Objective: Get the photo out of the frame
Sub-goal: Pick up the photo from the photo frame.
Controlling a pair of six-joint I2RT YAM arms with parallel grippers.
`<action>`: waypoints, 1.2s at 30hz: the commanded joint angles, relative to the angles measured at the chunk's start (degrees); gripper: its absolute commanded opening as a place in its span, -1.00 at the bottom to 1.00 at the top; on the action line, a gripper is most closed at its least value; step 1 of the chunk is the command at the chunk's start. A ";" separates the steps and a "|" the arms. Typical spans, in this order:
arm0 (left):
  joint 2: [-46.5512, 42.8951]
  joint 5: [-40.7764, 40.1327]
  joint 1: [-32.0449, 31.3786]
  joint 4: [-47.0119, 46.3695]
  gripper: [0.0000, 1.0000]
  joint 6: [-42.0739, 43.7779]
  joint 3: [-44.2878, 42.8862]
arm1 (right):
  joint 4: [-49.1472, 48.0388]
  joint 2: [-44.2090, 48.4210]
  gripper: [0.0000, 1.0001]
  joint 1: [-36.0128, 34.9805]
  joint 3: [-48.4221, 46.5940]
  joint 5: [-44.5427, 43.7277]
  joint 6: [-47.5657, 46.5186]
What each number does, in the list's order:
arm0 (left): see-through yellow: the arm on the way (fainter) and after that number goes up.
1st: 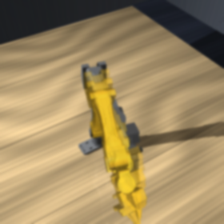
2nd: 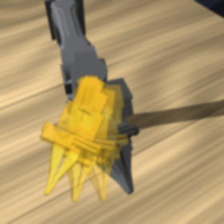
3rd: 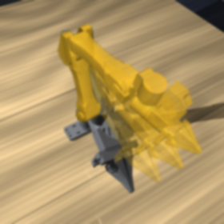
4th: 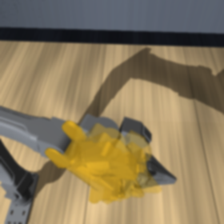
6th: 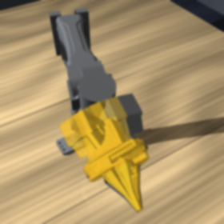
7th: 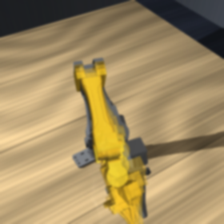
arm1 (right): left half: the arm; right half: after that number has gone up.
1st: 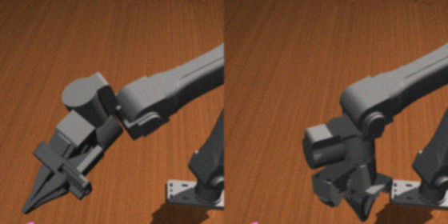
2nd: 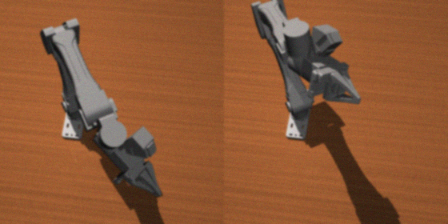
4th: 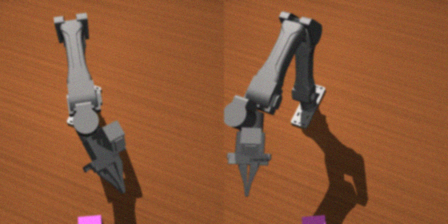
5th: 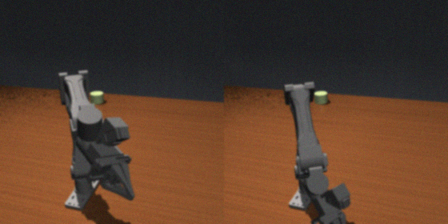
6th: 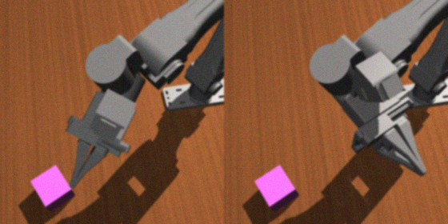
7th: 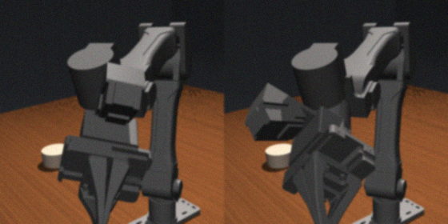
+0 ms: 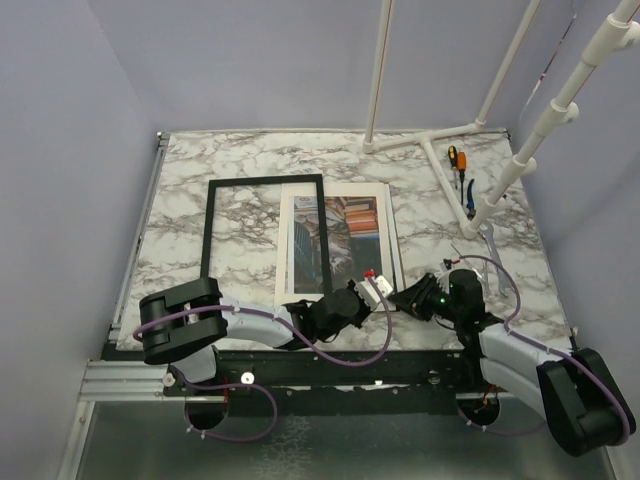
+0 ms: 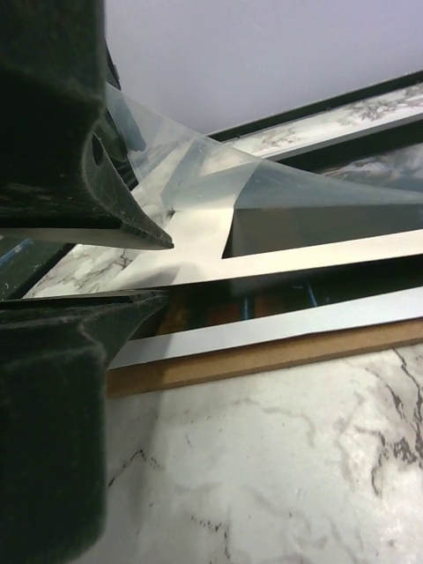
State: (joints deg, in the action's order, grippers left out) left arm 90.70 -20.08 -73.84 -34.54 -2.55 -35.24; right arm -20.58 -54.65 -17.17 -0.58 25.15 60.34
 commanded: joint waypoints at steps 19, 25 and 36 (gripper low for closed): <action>-0.46 3.24 0.37 0.20 -0.40 -0.25 -0.57 | 6.82 5.62 -0.92 0.12 -3.46 3.87 -1.20; -1.41 7.23 0.37 0.18 0.25 -0.32 0.82 | 7.62 5.58 -0.92 0.12 -4.65 5.07 -0.49; 2.06 1.91 -0.59 -2.28 0.32 3.95 0.22 | 8.20 5.96 -0.92 0.12 -6.14 8.37 4.55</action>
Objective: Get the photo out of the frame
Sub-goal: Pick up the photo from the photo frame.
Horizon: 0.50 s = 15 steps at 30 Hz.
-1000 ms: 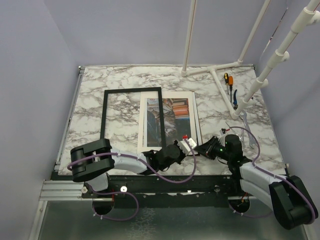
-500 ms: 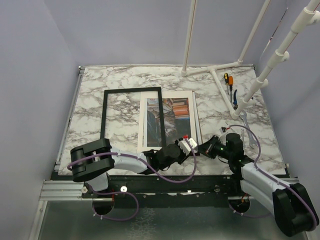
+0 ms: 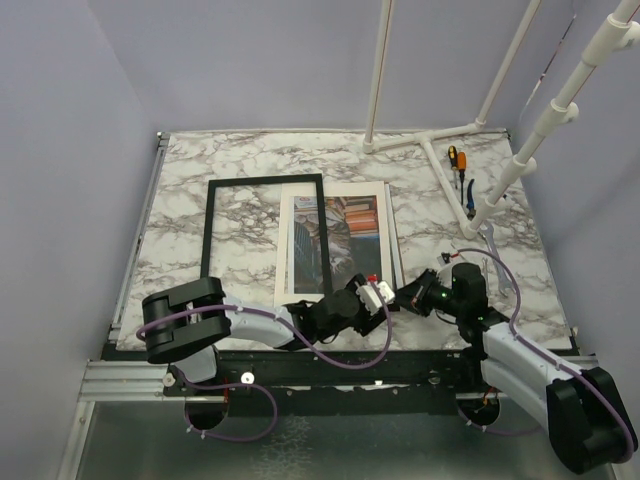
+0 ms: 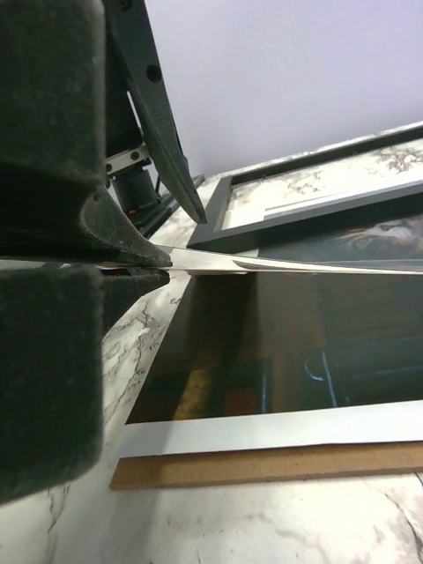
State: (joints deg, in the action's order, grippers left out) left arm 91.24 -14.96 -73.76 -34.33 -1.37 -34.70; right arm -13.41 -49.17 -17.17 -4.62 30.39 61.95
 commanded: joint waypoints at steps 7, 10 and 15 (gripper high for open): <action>4.49 -5.44 -1.61 -4.83 0.27 4.89 -0.85 | 2.73 0.94 -0.92 0.12 -3.38 3.55 3.94; 5.85 -7.75 -1.99 -5.66 0.17 5.19 -1.19 | 3.67 1.31 -0.92 0.16 -3.84 3.33 3.93; 7.32 -13.10 -3.09 -6.63 -0.10 6.86 -1.83 | 4.19 0.97 -0.92 0.12 -4.23 3.64 4.50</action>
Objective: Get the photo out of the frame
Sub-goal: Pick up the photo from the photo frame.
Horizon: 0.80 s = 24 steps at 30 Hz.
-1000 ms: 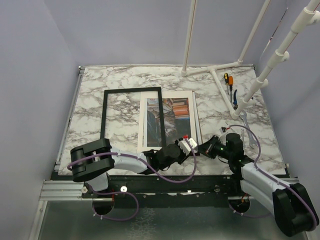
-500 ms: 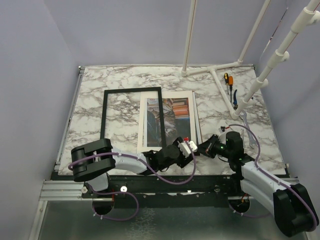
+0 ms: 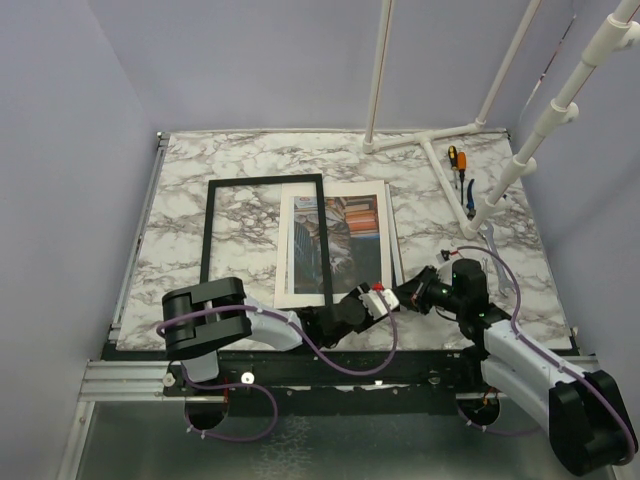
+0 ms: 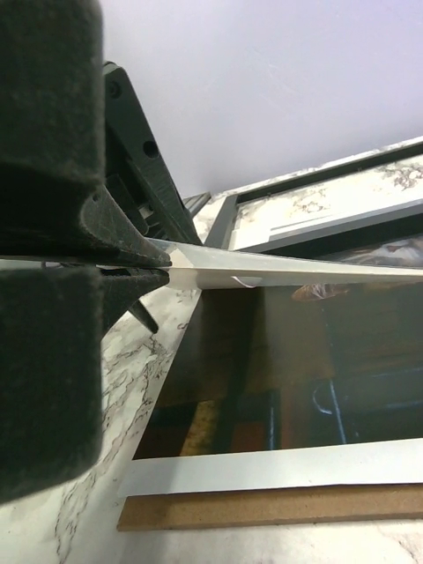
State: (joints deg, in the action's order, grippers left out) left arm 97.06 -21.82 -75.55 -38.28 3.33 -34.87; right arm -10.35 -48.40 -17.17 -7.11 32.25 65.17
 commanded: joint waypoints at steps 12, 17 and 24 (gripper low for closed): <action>3.75 -14.93 -4.13 -3.73 -0.45 5.47 -3.06 | 4.08 0.61 -0.68 0.11 -3.56 2.72 2.21; 3.45 -16.57 -4.34 -3.80 -0.83 5.09 -2.72 | 13.51 6.29 -0.38 0.12 -6.02 -2.39 -1.40; 3.03 -17.25 -4.34 -3.90 -1.00 3.88 -2.40 | 28.16 14.66 -0.23 0.12 -8.98 -12.28 -5.26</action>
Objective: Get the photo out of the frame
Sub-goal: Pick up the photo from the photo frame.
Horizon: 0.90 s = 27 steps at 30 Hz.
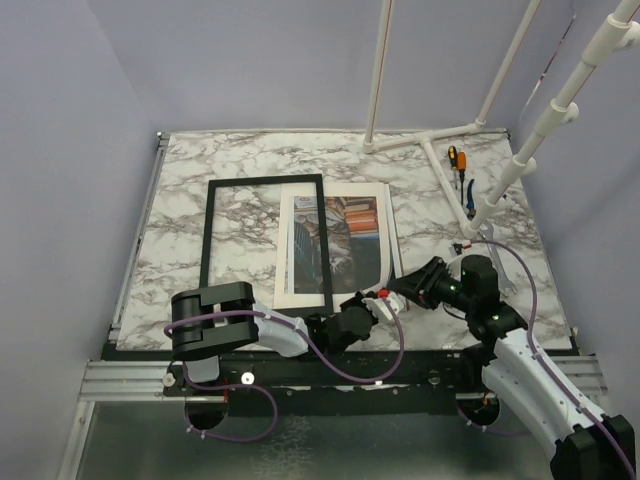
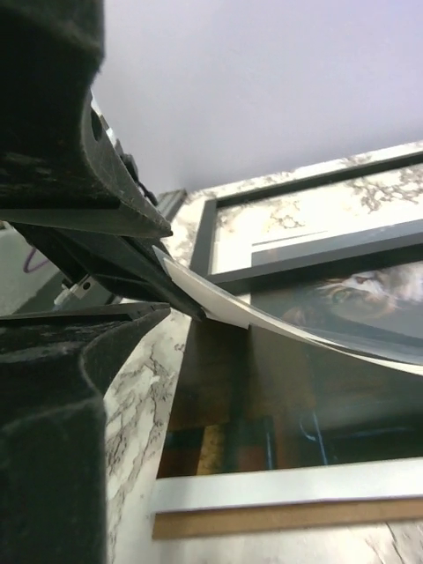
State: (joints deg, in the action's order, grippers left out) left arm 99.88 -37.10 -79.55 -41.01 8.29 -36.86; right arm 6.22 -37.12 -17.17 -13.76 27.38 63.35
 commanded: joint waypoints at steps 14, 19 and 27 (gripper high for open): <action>-1.84 -1.41 -0.34 -1.48 -1.00 -2.51 0.53 | 16.77 3.66 0.17 0.12 1.42 -8.81 -7.84; -1.88 -1.10 -0.34 -1.88 -1.00 -2.81 0.75 | 12.37 0.48 0.19 0.12 3.21 -7.13 -7.61; -1.85 -0.51 -0.34 -2.39 -1.00 -4.27 1.39 | 5.97 -4.14 0.18 0.12 3.87 -5.48 -7.39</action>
State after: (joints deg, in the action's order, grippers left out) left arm 99.55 -37.82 -79.61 -41.30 6.09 -36.56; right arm 16.82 -39.92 -17.17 -10.63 20.27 56.62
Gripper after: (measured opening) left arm 0.005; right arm 0.592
